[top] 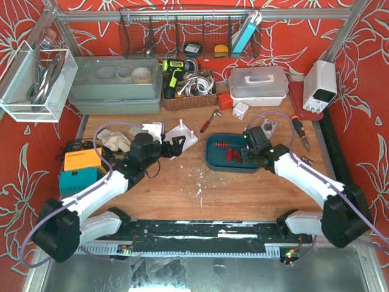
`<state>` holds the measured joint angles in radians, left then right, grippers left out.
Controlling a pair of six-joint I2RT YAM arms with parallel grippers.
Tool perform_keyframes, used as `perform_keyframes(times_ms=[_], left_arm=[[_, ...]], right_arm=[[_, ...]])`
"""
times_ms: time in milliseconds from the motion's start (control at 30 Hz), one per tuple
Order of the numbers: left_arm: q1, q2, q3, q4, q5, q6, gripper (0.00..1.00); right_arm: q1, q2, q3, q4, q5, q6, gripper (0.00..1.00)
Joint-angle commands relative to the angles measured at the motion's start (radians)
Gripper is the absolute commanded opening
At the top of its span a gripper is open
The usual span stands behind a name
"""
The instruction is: Install the large spring
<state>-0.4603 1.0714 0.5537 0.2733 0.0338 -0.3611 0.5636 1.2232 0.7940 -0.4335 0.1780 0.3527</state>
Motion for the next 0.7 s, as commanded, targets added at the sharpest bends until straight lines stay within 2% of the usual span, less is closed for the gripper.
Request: perform_keyframes(times_ms=[0,67,200,367,667], left_arm=[[-0.025,0.035,-0.021,-0.036,-0.031,-0.032,1.0],[-0.037,0.055,-0.027,-0.038,-0.055,-0.039,1.0],[-0.041,0.053,-0.033,-0.007,-0.015,-0.042,1.0],[-0.041,-0.029,-0.113,0.087,0.032,-0.032,1.0],[-0.043,-0.124,-0.156,0.128,0.04,-0.016,1.0]], right_arm=[[-0.018,0.102,0.085,-0.088,-0.057,-0.027,0.63],[-0.018,0.139,0.104,-0.096,-0.072,-0.034,0.58],[-0.019,0.181,0.122,-0.081,-0.093,-0.044,0.53],[-0.019,0.245,0.133,-0.073,-0.092,-0.049,0.52],[-0.021,0.367,0.158,-0.063,-0.111,-0.063,0.5]])
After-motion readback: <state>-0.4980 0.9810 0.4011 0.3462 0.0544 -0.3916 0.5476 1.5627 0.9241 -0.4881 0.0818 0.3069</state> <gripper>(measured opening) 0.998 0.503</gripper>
